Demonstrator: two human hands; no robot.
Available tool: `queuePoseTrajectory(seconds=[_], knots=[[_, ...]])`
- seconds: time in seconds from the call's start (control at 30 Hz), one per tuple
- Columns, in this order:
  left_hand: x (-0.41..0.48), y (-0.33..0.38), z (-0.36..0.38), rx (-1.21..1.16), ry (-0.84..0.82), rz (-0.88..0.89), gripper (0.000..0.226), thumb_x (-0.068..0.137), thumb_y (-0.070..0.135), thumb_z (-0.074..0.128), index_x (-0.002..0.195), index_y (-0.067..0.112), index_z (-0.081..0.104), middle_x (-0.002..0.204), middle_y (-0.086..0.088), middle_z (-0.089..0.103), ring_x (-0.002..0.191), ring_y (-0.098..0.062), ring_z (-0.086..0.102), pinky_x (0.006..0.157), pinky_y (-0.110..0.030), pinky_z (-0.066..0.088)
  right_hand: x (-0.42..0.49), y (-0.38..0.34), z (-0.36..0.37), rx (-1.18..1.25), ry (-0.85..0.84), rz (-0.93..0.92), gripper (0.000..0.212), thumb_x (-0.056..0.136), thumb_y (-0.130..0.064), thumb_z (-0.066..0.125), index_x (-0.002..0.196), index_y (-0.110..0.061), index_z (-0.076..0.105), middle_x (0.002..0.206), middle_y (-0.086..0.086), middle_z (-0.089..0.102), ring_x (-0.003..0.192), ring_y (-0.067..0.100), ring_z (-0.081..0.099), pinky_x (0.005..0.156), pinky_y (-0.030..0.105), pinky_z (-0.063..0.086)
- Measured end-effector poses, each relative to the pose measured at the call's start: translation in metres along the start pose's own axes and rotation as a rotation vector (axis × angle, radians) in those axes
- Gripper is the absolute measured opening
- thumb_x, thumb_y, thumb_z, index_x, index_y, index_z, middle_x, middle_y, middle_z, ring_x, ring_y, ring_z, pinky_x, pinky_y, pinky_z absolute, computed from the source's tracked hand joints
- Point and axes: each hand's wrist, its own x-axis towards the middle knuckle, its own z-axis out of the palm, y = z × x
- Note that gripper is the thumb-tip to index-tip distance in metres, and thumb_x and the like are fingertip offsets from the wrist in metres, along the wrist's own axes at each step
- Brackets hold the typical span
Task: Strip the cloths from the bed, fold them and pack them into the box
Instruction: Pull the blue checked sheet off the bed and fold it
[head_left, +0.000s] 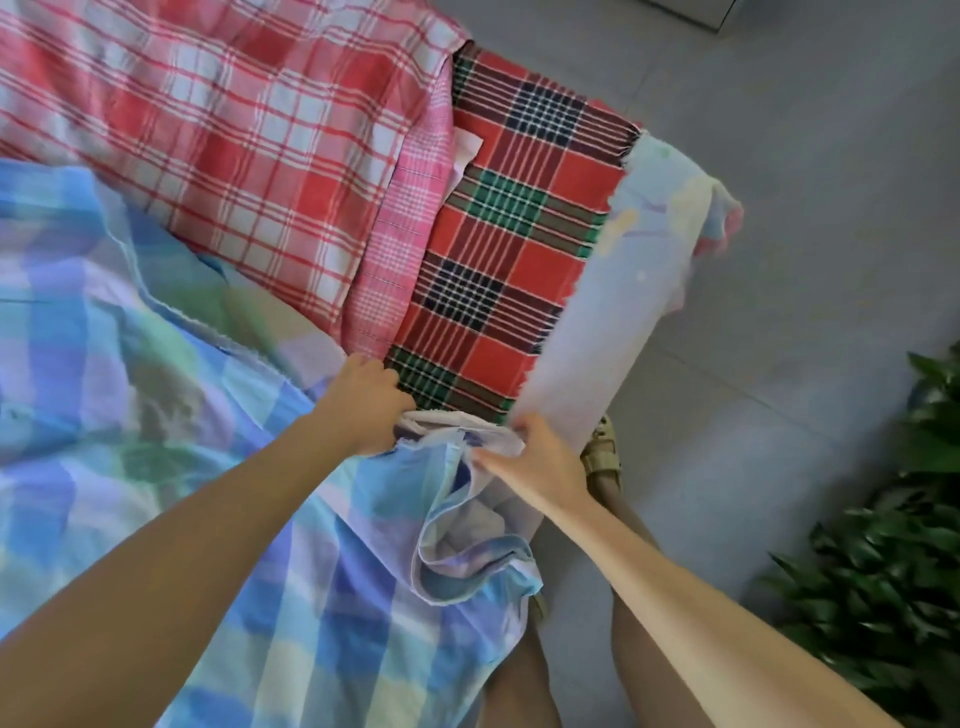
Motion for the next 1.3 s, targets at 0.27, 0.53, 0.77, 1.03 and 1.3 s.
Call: queuePoseTrajectory(seconds=[0.27, 0.53, 0.77, 1.03, 1.3], knots=[[0.003, -0.013, -0.055, -0.499, 0.314, 0.032, 0.005, 0.087, 0.02, 0.05, 0.084, 0.02, 0.054, 0.085, -0.004, 0.061, 0.086, -0.025, 0.055, 0.073, -0.031, 0.03, -0.021, -0.024, -0.081, -0.025, 0.106, -0.15, 0.025, 0.089, -0.028, 0.058, 0.065, -0.02, 0.055, 0.059, -0.006, 0.053, 0.059, 0.016, 0.053, 0.047, 0.023, 0.033], [0.091, -0.011, -0.122, -0.594, 0.579, -0.221, 0.02, 0.096, 0.027, 0.049, 0.103, 0.014, 0.061, 0.102, -0.008, 0.061, 0.097, -0.031, 0.056, 0.08, -0.042, 0.045, 0.092, -0.022, -0.155, -0.468, 0.443, -0.204, 0.022, 0.096, -0.022, 0.043, 0.083, -0.009, 0.055, 0.1, 0.014, 0.065, 0.095, 0.033, 0.058, 0.063, 0.03, 0.031], [0.067, -0.039, -0.074, -0.752, 0.365, -0.064, 0.043, 0.073, 0.044, 0.049, 0.099, 0.015, 0.068, 0.096, -0.006, 0.067, 0.092, -0.027, 0.06, 0.08, -0.034, 0.046, 0.061, -0.039, -0.114, -0.459, 0.857, -0.66, 0.01, 0.077, -0.013, 0.07, 0.083, -0.006, 0.064, 0.075, 0.01, 0.062, 0.067, 0.029, 0.056, 0.057, 0.034, 0.044], [0.076, -0.041, -0.059, -0.49, 0.522, -0.09, 0.053, 0.07, 0.029, 0.056, 0.121, 0.014, 0.061, 0.112, -0.013, 0.061, 0.1, -0.035, 0.058, 0.084, -0.043, 0.043, 0.088, -0.005, -0.138, -0.894, 0.676, -0.481, 0.051, 0.048, 0.008, 0.073, 0.095, -0.009, 0.064, 0.08, 0.014, 0.058, 0.071, 0.032, 0.056, 0.062, 0.035, 0.036], [0.089, -0.055, -0.085, -0.343, -0.015, -0.011, 0.014, 0.076, 0.029, 0.065, 0.077, 0.021, 0.055, 0.069, 0.001, 0.053, 0.071, -0.022, 0.049, 0.055, -0.025, 0.031, 0.094, -0.04, -0.162, -0.642, 0.437, -0.653, 0.048, 0.075, -0.018, 0.074, 0.118, -0.005, 0.059, 0.111, 0.013, 0.062, 0.103, 0.035, 0.056, 0.087, 0.043, 0.042]])
